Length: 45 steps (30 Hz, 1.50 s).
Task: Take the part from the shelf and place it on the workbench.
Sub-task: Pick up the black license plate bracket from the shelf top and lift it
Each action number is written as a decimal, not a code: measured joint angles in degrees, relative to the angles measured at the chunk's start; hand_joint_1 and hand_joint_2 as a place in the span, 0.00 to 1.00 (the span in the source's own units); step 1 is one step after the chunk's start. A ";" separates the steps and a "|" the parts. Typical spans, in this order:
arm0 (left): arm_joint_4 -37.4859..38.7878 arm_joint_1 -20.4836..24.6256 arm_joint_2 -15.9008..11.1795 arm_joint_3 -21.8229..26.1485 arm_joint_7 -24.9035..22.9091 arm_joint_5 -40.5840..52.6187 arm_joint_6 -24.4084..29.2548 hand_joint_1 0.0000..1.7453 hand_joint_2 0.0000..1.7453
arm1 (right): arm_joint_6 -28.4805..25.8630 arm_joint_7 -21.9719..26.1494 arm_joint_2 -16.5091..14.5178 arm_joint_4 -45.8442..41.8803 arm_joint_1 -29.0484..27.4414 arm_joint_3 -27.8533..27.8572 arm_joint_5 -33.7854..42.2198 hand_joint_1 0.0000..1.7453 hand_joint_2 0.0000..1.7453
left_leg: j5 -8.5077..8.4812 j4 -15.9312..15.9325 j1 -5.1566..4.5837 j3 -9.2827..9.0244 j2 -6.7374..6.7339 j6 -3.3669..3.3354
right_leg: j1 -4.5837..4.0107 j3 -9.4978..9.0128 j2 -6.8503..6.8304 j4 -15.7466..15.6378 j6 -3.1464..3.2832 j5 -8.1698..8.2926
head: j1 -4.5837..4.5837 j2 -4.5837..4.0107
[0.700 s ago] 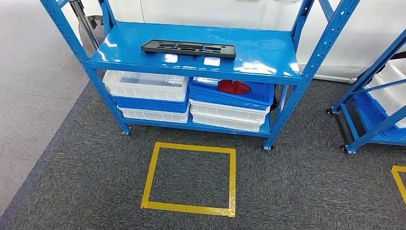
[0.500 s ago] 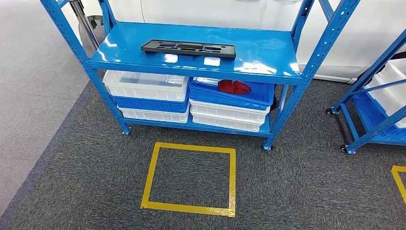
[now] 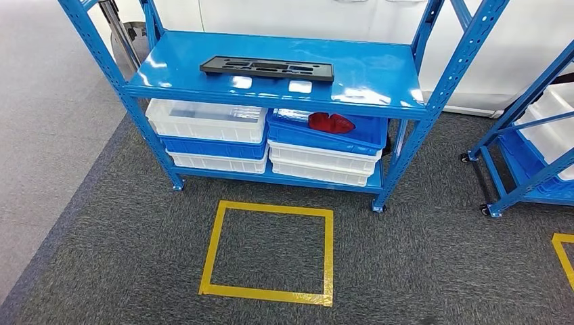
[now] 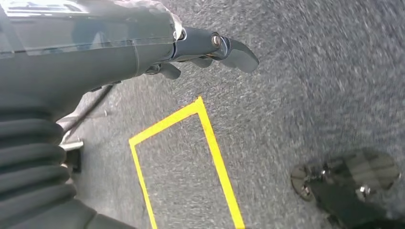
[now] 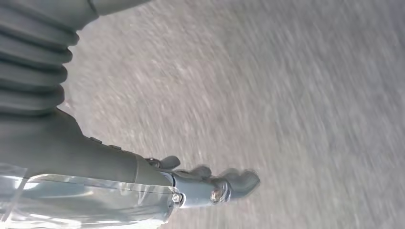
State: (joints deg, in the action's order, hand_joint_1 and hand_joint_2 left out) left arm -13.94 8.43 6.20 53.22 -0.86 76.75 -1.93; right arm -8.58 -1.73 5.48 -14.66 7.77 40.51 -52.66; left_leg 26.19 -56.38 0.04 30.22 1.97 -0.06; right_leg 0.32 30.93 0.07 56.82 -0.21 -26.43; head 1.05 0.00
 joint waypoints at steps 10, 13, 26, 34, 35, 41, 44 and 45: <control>1.69 -0.25 1.63 3.06 -1.69 1.32 -0.70 0.00 0.00 | 2.66 5.01 1.17 0.72 4.57 1.70 -4.62 0.00 0.00 | 0.00 -0.16 0.03 0.24 0.00 -0.01 | -0.05 0.19 -0.02 0.09 -0.08 0.04 | -0.01 0.00; 1.95 -0.73 2.22 3.58 -1.97 1.19 -0.19 0.00 0.00 | 0.51 5.47 -0.64 0.98 4.25 0.98 -5.83 0.00 0.75 | 0.00 -0.17 0.05 0.27 0.01 -0.01 | -0.07 0.23 -0.01 0.09 -0.08 0.04 | -0.01 0.00; 2.01 -1.48 2.58 4.09 -2.62 1.19 0.85 0.00 0.00 | 7.69 0.37 -9.59 3.32 -1.99 2.69 -1.78 0.00 0.00 | 0.02 -0.13 0.12 0.34 0.01 0.02 | -0.16 0.28 -0.02 0.11 0.00 -0.03 | -0.01 0.00; 2.01 -1.25 2.67 4.50 -1.37 1.53 1.00 0.00 0.00 | -3.16 8.18 -7.83 3.06 0.22 2.38 -6.09 0.00 0.00 | -0.06 -0.19 0.00 0.37 -0.01 -0.10 | -0.10 0.27 0.00 0.11 -0.21 0.11 | -0.01 0.00; 2.01 -1.16 2.66 4.50 -1.35 1.66 0.78 0.00 0.00 | -3.04 9.42 -6.84 2.87 1.13 2.09 -6.82 0.00 0.00 | -0.08 -0.21 -0.02 0.40 -0.01 -0.14 | -0.08 0.27 0.00 0.11 -0.26 0.14 | -0.01 0.00; 2.01 -0.69 2.63 4.55 -0.69 1.94 -0.03 0.00 0.00 | -3.07 15.89 0.96 0.71 10.32 -2.52 -13.42 0.00 0.00 | -0.31 -0.32 -0.20 0.65 -0.12 -0.49 | 0.08 0.53 0.13 0.11 -0.64 0.44 | 0.00 0.00; 2.01 -0.58 2.63 4.68 -0.52 1.94 -0.03 0.00 0.00 | -3.21 16.87 3.67 -0.17 14.80 -5.13 -14.96 0.00 0.00 | -0.38 -0.41 -0.22 0.70 -0.11 -0.58 | 0.09 0.57 0.11 0.11 -0.70 0.49 | -0.01 0.00; 2.01 -0.55 2.63 4.72 -0.51 1.94 -0.03 0.00 0.00 | -3.23 16.86 4.23 -0.39 15.79 -5.77 -15.09 0.00 0.00 | -0.38 -0.44 -0.22 0.71 -0.10 -0.59 | 0.09 0.56 0.09 0.11 -0.71 0.50 | -0.01 0.00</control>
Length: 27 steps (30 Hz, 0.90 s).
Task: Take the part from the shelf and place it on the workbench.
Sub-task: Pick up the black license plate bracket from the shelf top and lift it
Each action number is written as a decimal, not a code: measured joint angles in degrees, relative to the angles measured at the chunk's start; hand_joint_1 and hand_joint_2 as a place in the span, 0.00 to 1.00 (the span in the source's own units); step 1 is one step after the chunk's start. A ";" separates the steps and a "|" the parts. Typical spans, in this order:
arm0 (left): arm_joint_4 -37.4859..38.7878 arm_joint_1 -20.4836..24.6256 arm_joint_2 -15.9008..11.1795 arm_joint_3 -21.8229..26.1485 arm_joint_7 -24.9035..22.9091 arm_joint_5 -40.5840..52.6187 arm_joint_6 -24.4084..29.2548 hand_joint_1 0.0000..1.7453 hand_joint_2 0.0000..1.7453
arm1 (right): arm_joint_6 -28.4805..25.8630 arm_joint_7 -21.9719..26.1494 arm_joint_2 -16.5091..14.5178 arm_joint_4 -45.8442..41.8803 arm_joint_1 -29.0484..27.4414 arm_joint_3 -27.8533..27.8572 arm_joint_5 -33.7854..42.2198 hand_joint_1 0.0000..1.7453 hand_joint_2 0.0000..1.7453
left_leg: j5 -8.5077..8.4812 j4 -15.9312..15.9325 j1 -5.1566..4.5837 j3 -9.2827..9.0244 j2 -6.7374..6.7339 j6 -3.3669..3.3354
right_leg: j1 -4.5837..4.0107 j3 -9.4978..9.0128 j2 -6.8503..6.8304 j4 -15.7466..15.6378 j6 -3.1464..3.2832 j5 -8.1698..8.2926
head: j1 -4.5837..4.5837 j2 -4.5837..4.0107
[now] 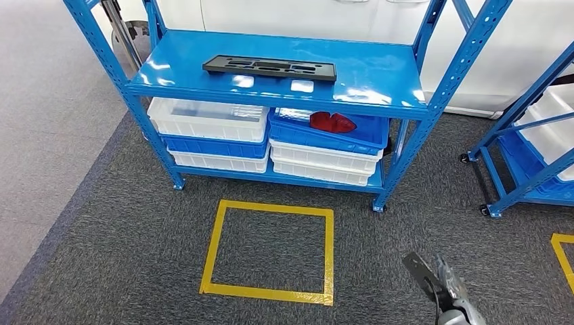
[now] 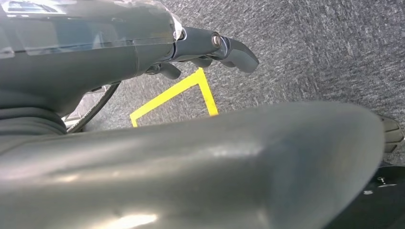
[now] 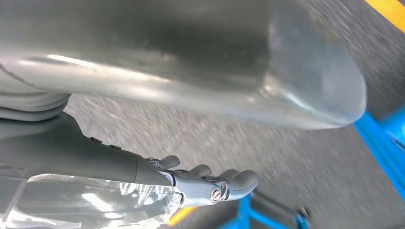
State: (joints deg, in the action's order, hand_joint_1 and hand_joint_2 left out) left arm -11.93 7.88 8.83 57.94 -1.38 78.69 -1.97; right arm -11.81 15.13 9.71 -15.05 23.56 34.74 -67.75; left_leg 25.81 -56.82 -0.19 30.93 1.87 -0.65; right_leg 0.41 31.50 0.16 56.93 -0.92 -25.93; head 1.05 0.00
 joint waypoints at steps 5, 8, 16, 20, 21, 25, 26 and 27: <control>0.00 0.01 0.00 0.13 0.01 -0.01 0.01 0.00 0.00 | -0.71 0.68 0.89 -0.51 1.49 -1.91 -0.29 0.00 0.00 | -0.01 -0.02 0.01 0.12 0.05 -0.01 | -0.02 0.05 -0.06 0.02 0.00 -0.01 | 0.00 0.00; 0.00 0.02 0.00 0.20 0.20 -0.06 0.03 0.00 0.00 | -3.47 4.17 1.22 -1.13 2.34 -3.50 -2.10 0.00 0.00 | -0.01 -0.01 0.01 0.31 0.03 -0.01 | -0.01 0.17 -0.04 0.08 0.00 0.02 | 0.00 0.00; 0.00 0.49 0.00 0.28 0.69 -0.16 0.03 0.00 0.00 | -4.08 12.27 0.82 -8.58 13.56 -18.16 -7.07 0.00 0.00 | -0.31 -0.07 0.00 0.58 -0.22 -0.08 | 0.01 0.58 0.17 0.12 -0.07 0.35 | 0.00 0.00; 0.00 0.54 0.00 0.28 1.71 0.20 -0.20 0.00 0.00 | -1.22 11.40 0.58 -19.18 14.51 -31.81 -2.91 0.00 0.00 | -0.32 -0.10 0.01 0.59 -0.21 -0.08 | -0.01 0.62 0.16 0.13 -0.06 0.36 | 0.00 0.00; 0.00 0.57 0.00 0.28 1.88 0.41 -0.34 0.00 0.00 | -0.51 10.83 0.88 -22.41 14.26 -35.51 -1.93 0.00 0.00 | -0.33 -0.10 0.01 0.60 -0.22 -0.07 | -0.01 0.63 0.18 0.13 -0.05 0.36 | 0.00 0.00; 0.00 0.85 0.00 0.18 2.51 1.22 -0.77 0.00 0.00 | 1.65 8.57 2.82 -34.61 13.69 -49.31 0.32 0.00 0.00 | -0.32 -0.10 0.01 0.66 -0.26 -0.07 | -0.01 0.70 0.21 0.14 -0.05 0.36 | 0.00 0.00; 0.00 0.91 0.00 0.15 2.73 1.29 -0.80 0.00 0.00 | 2.14 8.15 3.32 -37.27 13.64 -52.29 0.79 0.00 0.00 | -0.32 -0.10 0.01 0.67 -0.26 -0.07 | -0.01 0.70 0.21 0.14 -0.05 0.36 | 0.00 0.00; 0.00 0.97 0.00 0.14 2.91 1.31 -0.80 0.00 0.00 | 2.59 7.79 3.79 -39.74 13.61 -55.13 1.33 0.00 0.00 | -0.32 -0.10 0.01 0.68 -0.25 -0.07 | -0.01 0.71 0.20 0.14 -0.05 0.36 | 0.00 0.00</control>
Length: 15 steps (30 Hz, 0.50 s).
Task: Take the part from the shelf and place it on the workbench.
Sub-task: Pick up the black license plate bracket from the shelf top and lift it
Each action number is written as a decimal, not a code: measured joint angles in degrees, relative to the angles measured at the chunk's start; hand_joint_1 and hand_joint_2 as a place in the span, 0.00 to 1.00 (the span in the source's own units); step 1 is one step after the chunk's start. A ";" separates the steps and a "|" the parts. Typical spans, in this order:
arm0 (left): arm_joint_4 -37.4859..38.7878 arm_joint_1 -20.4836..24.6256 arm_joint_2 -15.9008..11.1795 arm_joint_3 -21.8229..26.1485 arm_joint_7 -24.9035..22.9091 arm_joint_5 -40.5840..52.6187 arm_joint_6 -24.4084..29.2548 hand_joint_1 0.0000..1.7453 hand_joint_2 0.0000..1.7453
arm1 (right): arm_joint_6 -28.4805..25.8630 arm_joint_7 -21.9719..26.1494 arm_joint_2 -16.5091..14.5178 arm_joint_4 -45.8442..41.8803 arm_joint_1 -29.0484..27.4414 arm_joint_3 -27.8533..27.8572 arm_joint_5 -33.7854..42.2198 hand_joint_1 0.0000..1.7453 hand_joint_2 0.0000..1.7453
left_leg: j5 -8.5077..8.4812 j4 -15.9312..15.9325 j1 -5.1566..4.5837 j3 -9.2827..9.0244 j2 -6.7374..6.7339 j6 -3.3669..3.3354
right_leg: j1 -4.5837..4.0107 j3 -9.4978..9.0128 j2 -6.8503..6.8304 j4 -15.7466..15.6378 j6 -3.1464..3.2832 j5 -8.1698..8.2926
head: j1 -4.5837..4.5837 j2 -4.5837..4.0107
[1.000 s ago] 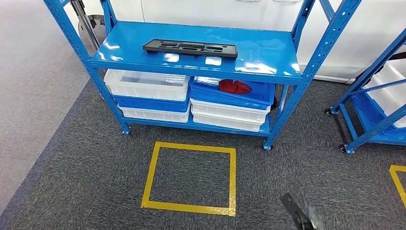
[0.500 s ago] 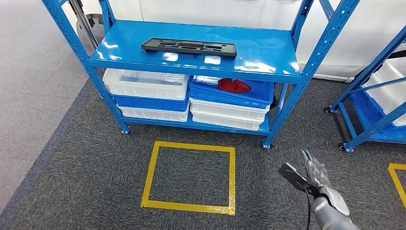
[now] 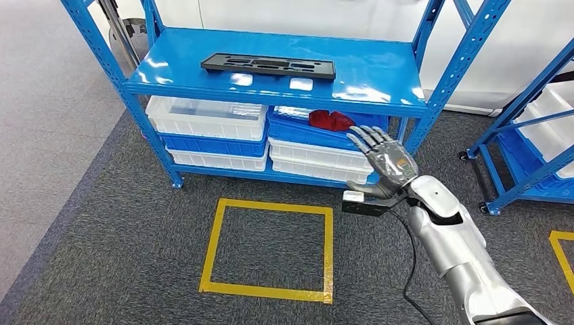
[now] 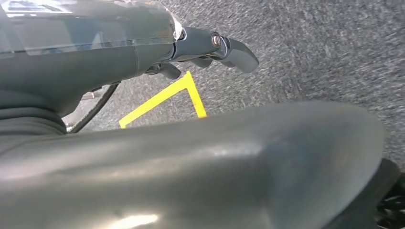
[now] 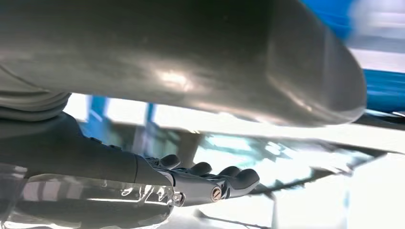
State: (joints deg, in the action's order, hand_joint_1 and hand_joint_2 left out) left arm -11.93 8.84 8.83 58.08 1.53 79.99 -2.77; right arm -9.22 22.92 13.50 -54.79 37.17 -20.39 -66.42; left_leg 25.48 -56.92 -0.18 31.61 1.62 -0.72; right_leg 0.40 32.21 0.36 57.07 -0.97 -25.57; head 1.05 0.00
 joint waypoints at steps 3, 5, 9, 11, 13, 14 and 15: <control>0.00 0.15 0.00 -0.02 0.20 0.01 0.03 0.00 0.00 | 0.74 -0.57 1.12 -5.15 -0.03 -6.46 1.23 0.00 0.00 | 0.00 0.00 0.00 0.02 0.01 0.00 | 0.00 0.01 -0.01 0.00 0.00 0.00 | 0.00 0.00; 0.00 0.18 0.00 -0.03 0.27 -0.02 0.18 0.00 0.00 | 0.99 -0.61 1.57 -6.86 0.10 -9.06 2.01 0.00 0.00 | 0.00 0.00 0.00 0.04 0.01 0.00 | 0.00 0.00 -0.02 0.00 0.00 0.00 | 0.00 0.00; 0.00 0.27 0.00 -0.03 0.45 -0.19 0.60 0.00 0.00 | 2.88 -0.88 2.33 -9.05 2.82 -15.76 5.72 0.00 0.00 | -0.01 -0.02 0.00 0.08 0.01 0.00 | 0.01 0.03 -0.01 0.02 -0.02 0.03 | 0.00 0.00; 0.01 0.34 0.00 -0.03 0.55 -0.23 0.62 0.00 0.00 | 3.51 -1.43 2.48 -9.66 4.37 -18.66 6.84 0.00 0.00 | -0.01 -0.05 0.00 0.07 0.01 0.00 | 0.00 0.03 -0.02 0.02 -0.02 0.04 | 0.00 0.00; 0.01 0.36 0.00 -0.03 0.62 -0.24 0.63 0.00 0.00 | 3.66 -1.89 2.56 -10.22 5.15 -20.65 7.31 0.00 0.00 | -0.02 -0.06 0.01 0.08 0.02 0.00 | -0.01 0.03 -0.03 0.02 -0.03 0.04 | 0.00 0.00; 0.00 0.37 0.00 -0.03 0.65 -0.24 0.64 0.00 0.00 | 3.67 -2.06 2.58 -10.47 5.32 -21.37 7.45 0.00 0.00 | -0.02 -0.06 0.01 0.08 0.02 0.00 | -0.01 0.03 -0.03 0.02 -0.03 0.04 | 0.00 0.00; 0.00 0.38 0.00 -0.03 0.67 -0.24 0.64 0.00 0.00 | 3.67 -2.19 2.61 -10.65 5.43 -21.93 7.54 0.00 0.00 | -0.02 -0.06 0.01 0.09 0.03 0.00 | -0.01 0.03 -0.04 0.02 -0.03 0.04 | 0.00 0.00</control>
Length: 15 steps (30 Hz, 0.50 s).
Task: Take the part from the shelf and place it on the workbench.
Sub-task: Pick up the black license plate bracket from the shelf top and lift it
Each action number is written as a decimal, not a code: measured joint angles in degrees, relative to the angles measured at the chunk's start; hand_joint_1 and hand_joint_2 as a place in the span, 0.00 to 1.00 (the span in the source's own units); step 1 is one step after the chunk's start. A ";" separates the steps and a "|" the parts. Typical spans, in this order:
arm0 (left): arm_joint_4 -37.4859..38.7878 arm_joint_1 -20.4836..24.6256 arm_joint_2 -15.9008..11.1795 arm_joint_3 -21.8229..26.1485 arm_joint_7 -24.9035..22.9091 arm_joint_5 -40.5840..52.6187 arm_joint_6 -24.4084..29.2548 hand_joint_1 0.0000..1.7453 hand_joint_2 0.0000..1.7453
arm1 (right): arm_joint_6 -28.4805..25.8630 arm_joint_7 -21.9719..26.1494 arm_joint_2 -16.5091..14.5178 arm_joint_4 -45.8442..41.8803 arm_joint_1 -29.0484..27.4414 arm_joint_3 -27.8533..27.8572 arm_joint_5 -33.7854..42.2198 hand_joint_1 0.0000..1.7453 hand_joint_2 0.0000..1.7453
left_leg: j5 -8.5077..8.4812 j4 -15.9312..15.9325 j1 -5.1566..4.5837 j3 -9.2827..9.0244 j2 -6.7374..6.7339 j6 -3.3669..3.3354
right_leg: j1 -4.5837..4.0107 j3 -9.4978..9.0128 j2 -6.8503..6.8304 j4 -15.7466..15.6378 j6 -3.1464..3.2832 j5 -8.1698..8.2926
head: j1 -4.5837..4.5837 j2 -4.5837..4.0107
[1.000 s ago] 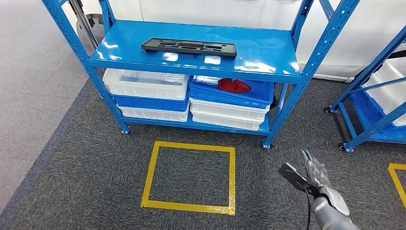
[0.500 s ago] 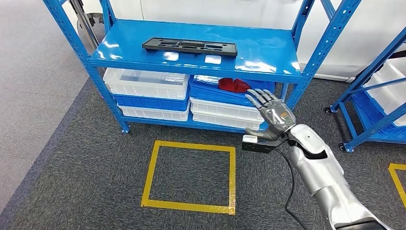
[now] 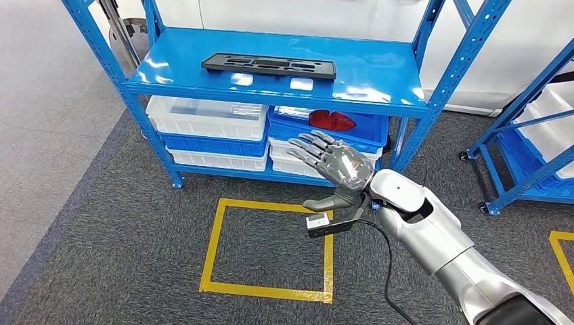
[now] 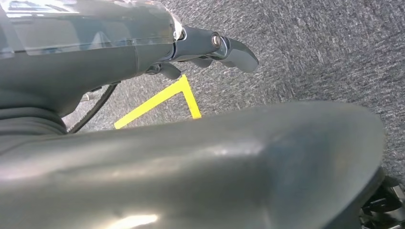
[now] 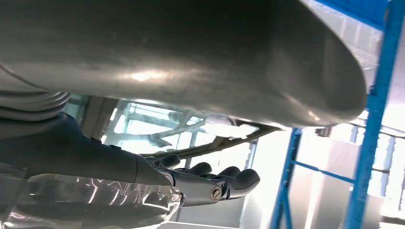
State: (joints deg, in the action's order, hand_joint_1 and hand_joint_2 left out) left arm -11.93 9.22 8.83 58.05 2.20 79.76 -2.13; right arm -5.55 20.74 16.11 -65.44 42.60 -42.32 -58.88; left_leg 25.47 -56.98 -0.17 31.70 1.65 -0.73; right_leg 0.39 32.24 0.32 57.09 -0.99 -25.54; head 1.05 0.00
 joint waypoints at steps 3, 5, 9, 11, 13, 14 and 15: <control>0.00 0.02 0.00 0.00 0.03 0.00 0.01 0.00 0.00 | 0.00 -0.27 0.22 -0.32 0.36 -1.29 0.08 0.00 0.00 | 0.00 0.00 0.00 0.02 0.02 0.00 | 0.00 0.00 -0.01 0.00 0.00 0.00 | 0.00 0.00; 0.00 0.04 0.00 0.00 0.04 0.01 0.01 0.00 0.00 | 0.00 -0.32 0.33 -0.43 0.51 -1.88 0.09 0.00 0.00 | 0.00 0.00 0.00 0.02 0.01 0.00 | 0.00 0.00 -0.01 0.00 0.00 0.00 | 0.00 0.00; 0.00 0.04 0.00 0.00 0.04 0.00 0.01 0.00 0.00 | 0.00 -0.33 0.44 -0.46 0.59 -2.65 0.09 0.00 0.00 | 0.00 -0.01 0.00 0.02 0.01 0.00 | 0.01 0.00 -0.01 0.00 0.00 0.00 | 0.00 0.00; 0.00 0.04 0.00 0.00 0.04 0.00 0.01 0.00 0.00 | 0.00 -0.34 0.53 -0.54 0.64 -2.94 0.09 0.00 0.00 | 0.00 -0.01 0.00 0.02 0.01 0.00 | 0.01 0.00 -0.01 0.00 0.00 0.00 | 0.00 0.00; 0.00 0.04 0.00 0.00 0.04 0.00 0.01 0.00 0.00 | 0.00 -0.34 0.62 -0.66 0.69 -3.24 0.09 0.00 0.00 | 0.00 -0.01 0.00 0.02 0.01 0.00 | 0.00 0.00 -0.01 0.00 0.00 0.00 | 0.00 0.00; 0.00 0.04 0.00 0.00 0.04 0.00 0.01 0.00 0.00 | 0.00 -0.34 0.66 -0.71 0.72 -3.36 0.09 0.00 0.00 | 0.00 -0.01 0.00 0.02 0.01 0.00 | 0.00 0.00 -0.01 0.00 0.00 0.00 | 0.00 0.00; 0.00 0.04 0.00 0.00 0.03 0.00 0.01 0.00 0.00 | 0.00 -0.34 0.69 -0.73 0.74 -3.45 0.09 0.00 0.00 | 0.00 -0.01 0.00 0.02 0.01 0.00 | 0.00 0.00 -0.01 0.00 0.00 0.00 | 0.00 0.00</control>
State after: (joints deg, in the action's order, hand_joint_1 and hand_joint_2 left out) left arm -11.93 9.26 8.83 58.05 2.24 79.76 -2.12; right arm -5.55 20.39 16.80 -66.17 43.34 -45.77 -58.80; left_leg 25.47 -56.99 -0.17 31.72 1.66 -0.73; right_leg 0.39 32.24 0.31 57.09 -0.99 -25.54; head 1.05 0.00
